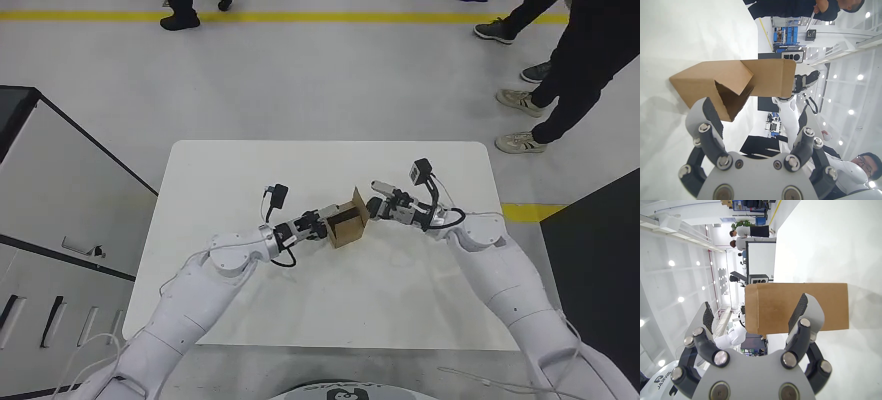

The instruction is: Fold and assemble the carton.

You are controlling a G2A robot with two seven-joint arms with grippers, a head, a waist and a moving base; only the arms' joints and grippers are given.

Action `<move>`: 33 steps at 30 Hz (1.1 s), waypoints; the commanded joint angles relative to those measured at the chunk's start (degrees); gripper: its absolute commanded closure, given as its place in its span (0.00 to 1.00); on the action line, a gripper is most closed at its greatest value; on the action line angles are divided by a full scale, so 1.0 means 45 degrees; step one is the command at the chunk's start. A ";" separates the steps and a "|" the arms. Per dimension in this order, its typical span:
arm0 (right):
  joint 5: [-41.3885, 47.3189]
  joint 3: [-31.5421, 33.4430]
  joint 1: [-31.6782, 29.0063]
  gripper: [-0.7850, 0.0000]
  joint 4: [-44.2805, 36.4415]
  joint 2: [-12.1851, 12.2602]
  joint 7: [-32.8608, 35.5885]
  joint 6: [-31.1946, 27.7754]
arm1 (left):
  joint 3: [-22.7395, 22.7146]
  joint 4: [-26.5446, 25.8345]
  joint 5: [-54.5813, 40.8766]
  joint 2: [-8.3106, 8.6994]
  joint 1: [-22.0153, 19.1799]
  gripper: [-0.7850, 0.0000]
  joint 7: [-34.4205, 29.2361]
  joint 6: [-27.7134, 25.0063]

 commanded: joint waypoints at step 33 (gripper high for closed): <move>-0.0019 0.0822 -0.0465 0.00 -0.0497 0.0167 0.0502 -0.0083 | -0.0707 0.1218 0.0341 -0.0008 -0.0124 1.00 -0.0306 0.0589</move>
